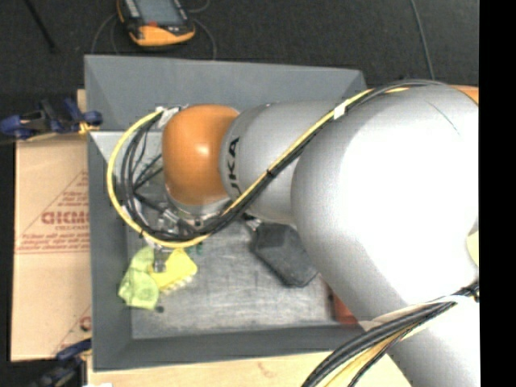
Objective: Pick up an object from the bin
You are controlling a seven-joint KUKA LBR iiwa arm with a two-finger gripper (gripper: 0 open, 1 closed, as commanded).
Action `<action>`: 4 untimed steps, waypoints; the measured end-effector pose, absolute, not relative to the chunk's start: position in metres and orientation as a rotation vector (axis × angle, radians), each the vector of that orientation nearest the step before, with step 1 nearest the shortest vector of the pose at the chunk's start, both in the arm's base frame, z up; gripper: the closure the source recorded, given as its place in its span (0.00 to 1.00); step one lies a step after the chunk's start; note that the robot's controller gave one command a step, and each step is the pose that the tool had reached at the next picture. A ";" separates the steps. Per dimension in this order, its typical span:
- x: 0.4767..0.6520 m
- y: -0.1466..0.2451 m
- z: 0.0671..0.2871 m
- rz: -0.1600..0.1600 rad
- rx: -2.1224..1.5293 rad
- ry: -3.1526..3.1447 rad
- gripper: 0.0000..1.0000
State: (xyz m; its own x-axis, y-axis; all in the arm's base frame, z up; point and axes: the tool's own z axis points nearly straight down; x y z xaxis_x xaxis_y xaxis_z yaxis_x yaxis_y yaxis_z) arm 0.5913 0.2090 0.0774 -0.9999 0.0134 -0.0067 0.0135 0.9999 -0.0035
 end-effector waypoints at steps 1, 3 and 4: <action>0.590 0.208 0.085 -0.006 0.022 3.140 1.00; 0.590 0.210 0.123 0.000 0.020 3.138 1.00; 0.591 0.210 0.134 0.001 0.020 3.135 1.00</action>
Offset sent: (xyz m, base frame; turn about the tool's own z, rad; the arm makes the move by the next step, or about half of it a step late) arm 0.0000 0.0000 0.0264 0.0000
